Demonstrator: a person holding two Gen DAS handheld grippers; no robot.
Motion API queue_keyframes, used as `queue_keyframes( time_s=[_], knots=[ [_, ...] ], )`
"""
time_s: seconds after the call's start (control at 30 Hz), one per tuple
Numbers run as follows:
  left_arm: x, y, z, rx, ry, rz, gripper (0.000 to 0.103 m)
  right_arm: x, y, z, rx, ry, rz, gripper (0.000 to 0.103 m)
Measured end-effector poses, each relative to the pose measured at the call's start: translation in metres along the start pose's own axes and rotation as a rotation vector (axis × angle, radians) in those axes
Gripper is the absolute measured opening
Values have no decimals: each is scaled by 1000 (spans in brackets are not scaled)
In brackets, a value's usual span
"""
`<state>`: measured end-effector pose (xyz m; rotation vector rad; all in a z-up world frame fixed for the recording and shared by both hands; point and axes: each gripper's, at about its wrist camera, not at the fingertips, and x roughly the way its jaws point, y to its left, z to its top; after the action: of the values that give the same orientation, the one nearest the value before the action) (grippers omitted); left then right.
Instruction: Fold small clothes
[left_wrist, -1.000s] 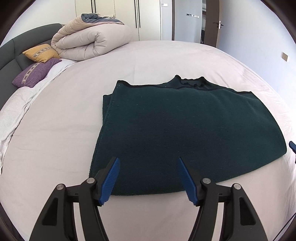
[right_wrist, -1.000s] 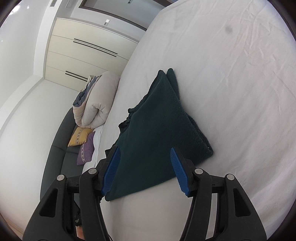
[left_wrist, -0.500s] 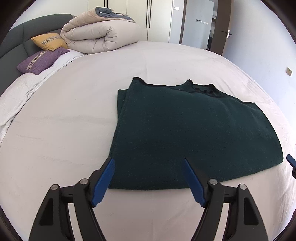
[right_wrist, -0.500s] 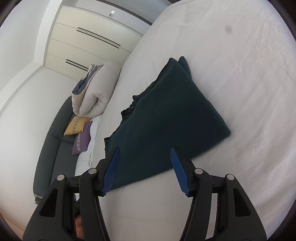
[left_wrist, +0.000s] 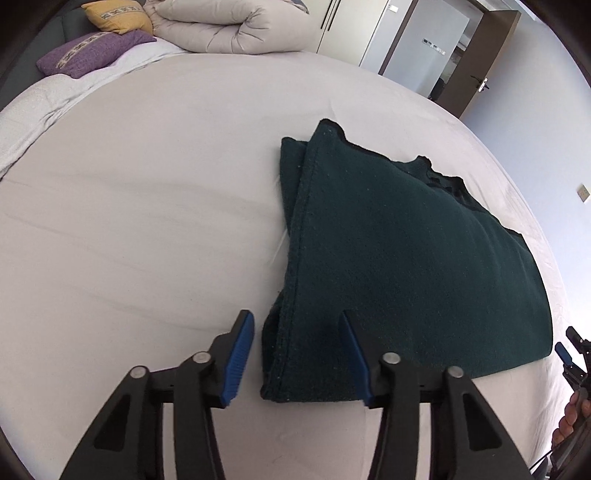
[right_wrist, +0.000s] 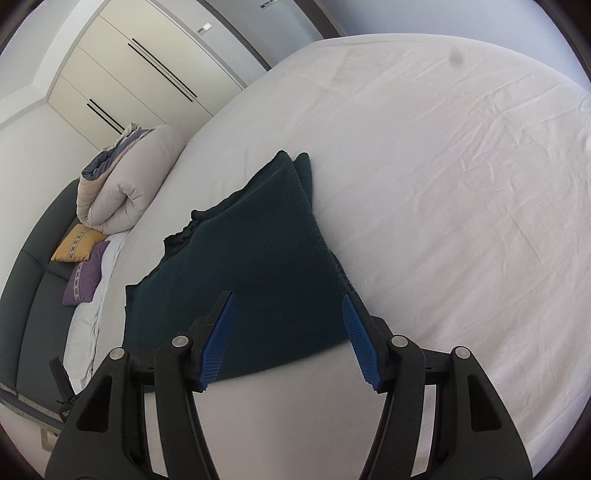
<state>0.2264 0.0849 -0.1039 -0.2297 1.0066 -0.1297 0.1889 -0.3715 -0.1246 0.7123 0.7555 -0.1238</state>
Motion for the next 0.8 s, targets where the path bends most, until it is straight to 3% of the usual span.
queue_keyframes(
  time_s=[0.13, 0.27, 0.37, 0.4, 0.5, 0.63, 0.8],
  knots=[
    [4, -3, -3, 19, -5, 17, 33, 9, -9, 0, -4, 15, -17, 58],
    [2, -4, -5, 35, -13, 20, 16, 17, -9, 0, -53, 33, -35, 58],
    [1, -5, -7, 49, -21, 24, 13, 22, -7, 3, -92, 43, -72, 58],
    [0, -5, -7, 49, -24, 24, 12, 24, -6, 4, -104, 49, -79, 55],
    [-3, -6, -9, 48, -39, 25, 12, 32, 1, 6, -177, 66, -147, 30],
    [-3, -6, -12, 49, -44, 27, 12, 33, 1, 6, -216, 59, -191, 16],
    [-5, -6, -15, 55, -47, 29, 11, 31, 1, 3, -232, 58, -198, 10]
  ],
)
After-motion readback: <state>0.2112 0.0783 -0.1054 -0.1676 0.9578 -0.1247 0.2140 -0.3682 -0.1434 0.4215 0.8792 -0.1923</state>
